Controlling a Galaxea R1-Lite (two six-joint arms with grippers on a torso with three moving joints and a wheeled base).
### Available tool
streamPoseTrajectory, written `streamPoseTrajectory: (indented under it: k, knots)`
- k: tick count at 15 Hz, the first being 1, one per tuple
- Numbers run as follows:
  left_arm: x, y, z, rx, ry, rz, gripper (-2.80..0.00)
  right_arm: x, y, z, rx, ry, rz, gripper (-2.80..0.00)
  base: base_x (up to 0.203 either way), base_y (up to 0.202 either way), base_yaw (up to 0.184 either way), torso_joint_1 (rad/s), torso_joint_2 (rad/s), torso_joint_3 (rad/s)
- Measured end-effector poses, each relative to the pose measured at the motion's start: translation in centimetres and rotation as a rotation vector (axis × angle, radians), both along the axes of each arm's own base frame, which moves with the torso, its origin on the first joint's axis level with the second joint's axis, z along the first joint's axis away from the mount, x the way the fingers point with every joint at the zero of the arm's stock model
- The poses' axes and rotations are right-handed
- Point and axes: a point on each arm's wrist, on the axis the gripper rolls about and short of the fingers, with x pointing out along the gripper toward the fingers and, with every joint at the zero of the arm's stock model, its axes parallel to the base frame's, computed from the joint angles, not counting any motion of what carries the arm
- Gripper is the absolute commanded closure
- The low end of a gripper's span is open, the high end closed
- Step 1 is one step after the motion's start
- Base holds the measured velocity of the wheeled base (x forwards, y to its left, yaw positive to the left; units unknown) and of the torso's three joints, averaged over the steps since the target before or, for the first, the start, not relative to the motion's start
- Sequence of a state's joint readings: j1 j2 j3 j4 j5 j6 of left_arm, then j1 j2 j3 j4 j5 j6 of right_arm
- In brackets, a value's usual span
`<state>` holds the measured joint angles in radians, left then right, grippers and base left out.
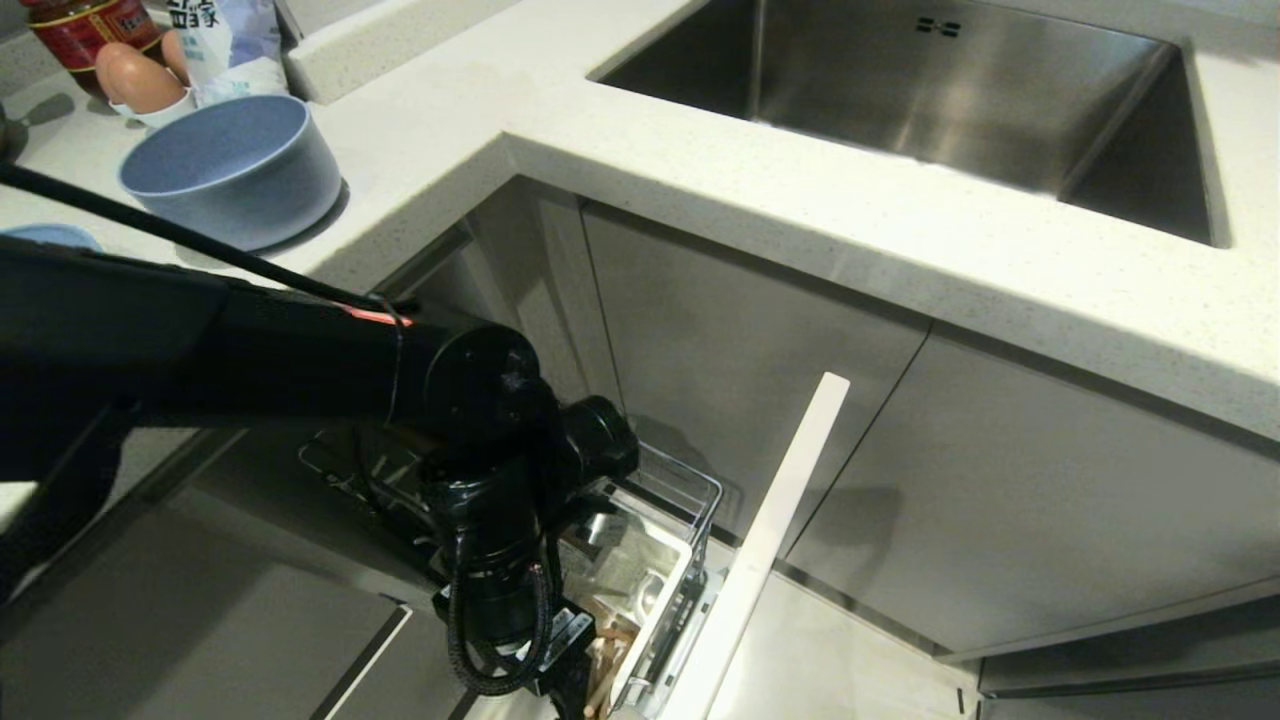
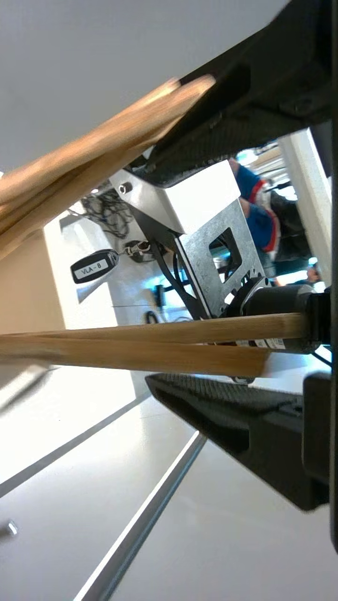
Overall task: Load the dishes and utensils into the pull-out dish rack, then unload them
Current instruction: Pick up the chopsticks and place it in the cupboard, then pick up the fork and place it in the cupboard
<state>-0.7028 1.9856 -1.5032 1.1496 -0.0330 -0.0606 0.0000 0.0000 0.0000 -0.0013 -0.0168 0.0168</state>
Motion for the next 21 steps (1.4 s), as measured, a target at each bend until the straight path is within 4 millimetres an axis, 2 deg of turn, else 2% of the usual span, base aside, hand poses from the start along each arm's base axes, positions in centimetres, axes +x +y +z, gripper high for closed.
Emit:
streamPoseTrajectory:
  k: [5,6,11,16,18,21]
  knots:
    - [-1.6,1.4,3.1,-0.054,-0.073,-0.001,-2.80,0.0,0.0,0.0,0.000,0.000,0.000,0.00,0.000,0.000,0.000,0.000,0.00,0.000]
    - [-2.1,1.8,3.9,-0.069,-0.093,-0.001,0.00,0.0,0.0,0.0,0.000,0.000,0.000,0.00,0.000,0.000,0.000,0.000,0.00,0.000]
    - [-4.9,3.7,8.0,-0.135,-0.243,-0.012,0.00,0.0,0.0,0.0,0.000,0.000,0.000,0.00,0.000,0.000,0.000,0.000,0.00,0.000]
    - [-8.5,6.2,12.8,-0.298,-0.422,-0.022,0.00,0.0,0.0,0.0,0.000,0.000,0.000,0.00,0.000,0.000,0.000,0.000,0.00,0.000]
    - [-9.9,7.9,15.1,-0.397,-0.539,0.003,0.00,0.0,0.0,0.0,0.000,0.000,0.000,0.00,0.000,0.000,0.000,0.000,0.00,0.000]
    - [-11.7,11.5,18.7,-0.550,-0.781,0.110,0.00,0.0,0.0,0.0,0.000,0.000,0.000,0.00,0.000,0.000,0.000,0.000,0.00,0.000]
